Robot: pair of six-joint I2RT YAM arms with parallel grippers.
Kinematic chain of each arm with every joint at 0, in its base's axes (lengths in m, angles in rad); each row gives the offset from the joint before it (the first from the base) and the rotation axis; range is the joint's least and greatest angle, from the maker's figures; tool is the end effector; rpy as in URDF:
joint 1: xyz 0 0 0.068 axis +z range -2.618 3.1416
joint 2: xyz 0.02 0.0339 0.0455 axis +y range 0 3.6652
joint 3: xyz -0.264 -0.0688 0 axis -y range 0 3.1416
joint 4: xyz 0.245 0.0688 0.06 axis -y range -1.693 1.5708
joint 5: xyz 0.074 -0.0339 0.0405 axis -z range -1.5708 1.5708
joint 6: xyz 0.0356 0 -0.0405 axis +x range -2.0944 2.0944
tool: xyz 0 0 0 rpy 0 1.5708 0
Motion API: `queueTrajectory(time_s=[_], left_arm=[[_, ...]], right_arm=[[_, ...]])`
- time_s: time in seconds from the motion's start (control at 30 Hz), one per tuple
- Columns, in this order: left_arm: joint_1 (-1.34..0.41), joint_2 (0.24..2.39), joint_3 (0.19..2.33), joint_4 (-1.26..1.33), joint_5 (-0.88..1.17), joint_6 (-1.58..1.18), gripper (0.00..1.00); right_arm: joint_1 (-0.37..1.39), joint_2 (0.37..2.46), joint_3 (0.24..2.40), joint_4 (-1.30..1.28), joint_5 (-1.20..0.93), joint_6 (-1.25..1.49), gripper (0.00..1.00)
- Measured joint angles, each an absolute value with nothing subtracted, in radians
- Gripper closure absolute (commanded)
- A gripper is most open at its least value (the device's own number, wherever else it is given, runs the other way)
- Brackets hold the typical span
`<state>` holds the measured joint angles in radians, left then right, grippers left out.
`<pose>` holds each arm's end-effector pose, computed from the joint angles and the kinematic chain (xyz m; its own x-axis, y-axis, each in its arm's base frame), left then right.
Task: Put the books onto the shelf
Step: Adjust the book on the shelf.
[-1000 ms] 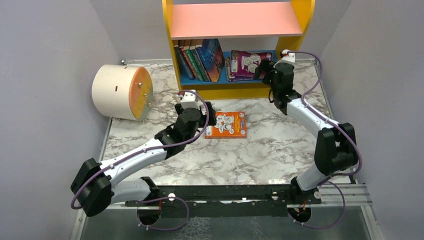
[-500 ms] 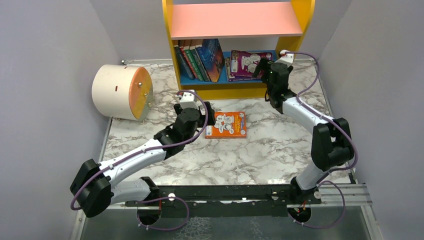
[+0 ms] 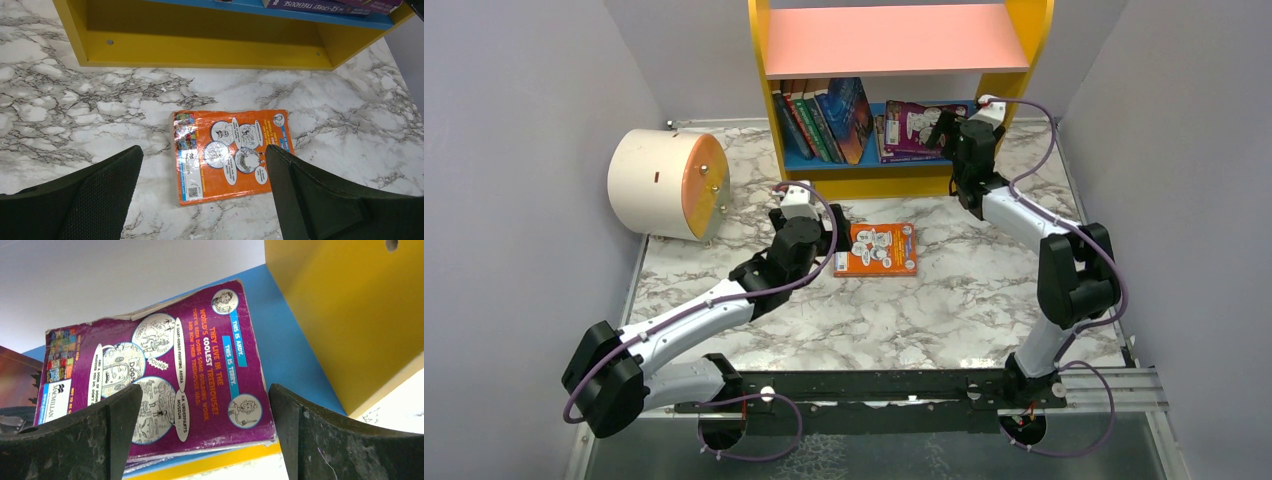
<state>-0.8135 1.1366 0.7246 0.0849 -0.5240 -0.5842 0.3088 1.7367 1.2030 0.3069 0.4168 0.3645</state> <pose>0.1893 -0.1743 0.2762 -0.3516 -0.3232 -0.8786 0.1316 0.9121 -0.3882 0.3939 0.1105 0.2769 -0.1652 0.2894 -0.9428 0.1678 0.9503 0.2623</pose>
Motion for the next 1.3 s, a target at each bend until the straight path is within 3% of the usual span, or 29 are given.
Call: queueTrajectory(time_s=[1.3], left_arm=[[-0.791,1.104,0.705,0.081,-0.524,-0.584,0.12]], right_arm=[[0.308,1.807,1.258,0.361,0.301,0.336,0.03]])
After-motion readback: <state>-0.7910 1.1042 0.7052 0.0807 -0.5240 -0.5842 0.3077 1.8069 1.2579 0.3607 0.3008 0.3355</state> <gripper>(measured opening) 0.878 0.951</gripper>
